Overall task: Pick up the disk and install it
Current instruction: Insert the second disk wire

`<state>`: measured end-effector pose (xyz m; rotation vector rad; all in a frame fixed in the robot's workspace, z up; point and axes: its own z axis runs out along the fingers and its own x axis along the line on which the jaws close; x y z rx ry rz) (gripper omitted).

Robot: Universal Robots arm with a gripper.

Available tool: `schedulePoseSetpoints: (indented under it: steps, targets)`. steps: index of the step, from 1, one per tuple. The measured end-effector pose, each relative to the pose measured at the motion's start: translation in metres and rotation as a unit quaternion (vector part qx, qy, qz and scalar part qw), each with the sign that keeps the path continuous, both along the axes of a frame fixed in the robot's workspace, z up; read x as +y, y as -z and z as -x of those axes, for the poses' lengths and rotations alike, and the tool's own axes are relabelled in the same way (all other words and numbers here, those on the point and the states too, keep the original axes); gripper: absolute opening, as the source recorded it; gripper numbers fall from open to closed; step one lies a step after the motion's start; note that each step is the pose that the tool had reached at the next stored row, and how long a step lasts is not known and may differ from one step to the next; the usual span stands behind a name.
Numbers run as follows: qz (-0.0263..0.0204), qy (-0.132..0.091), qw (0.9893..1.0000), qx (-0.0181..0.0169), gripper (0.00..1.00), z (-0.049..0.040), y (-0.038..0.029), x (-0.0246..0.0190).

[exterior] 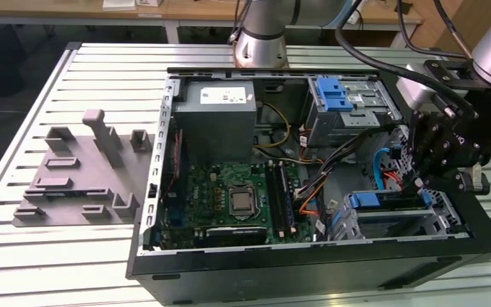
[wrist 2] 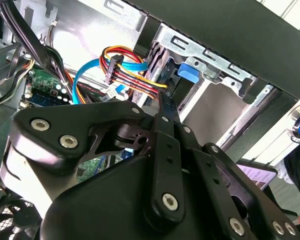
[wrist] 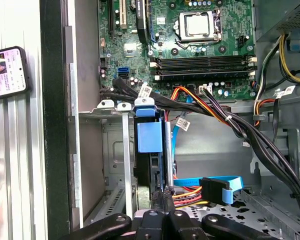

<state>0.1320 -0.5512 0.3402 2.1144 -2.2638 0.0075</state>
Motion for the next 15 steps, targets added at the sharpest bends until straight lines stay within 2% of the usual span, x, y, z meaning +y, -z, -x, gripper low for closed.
schedulePoseSetpoints:
  steps: [9, 12, 15]
  targets:
    - [-0.0001, 0.000, 1.0000, 0.0000, 0.11, 0.0004, 0.0000, 0.0000]
    - [-0.0001, 0.000, 1.0000, 0.0000, 0.11, 0.0056, 0.0000, 0.0000]
    - [-0.0002, 0.000, 1.0000, -0.0001, 0.11, 0.0066, 0.0001, -0.0001]
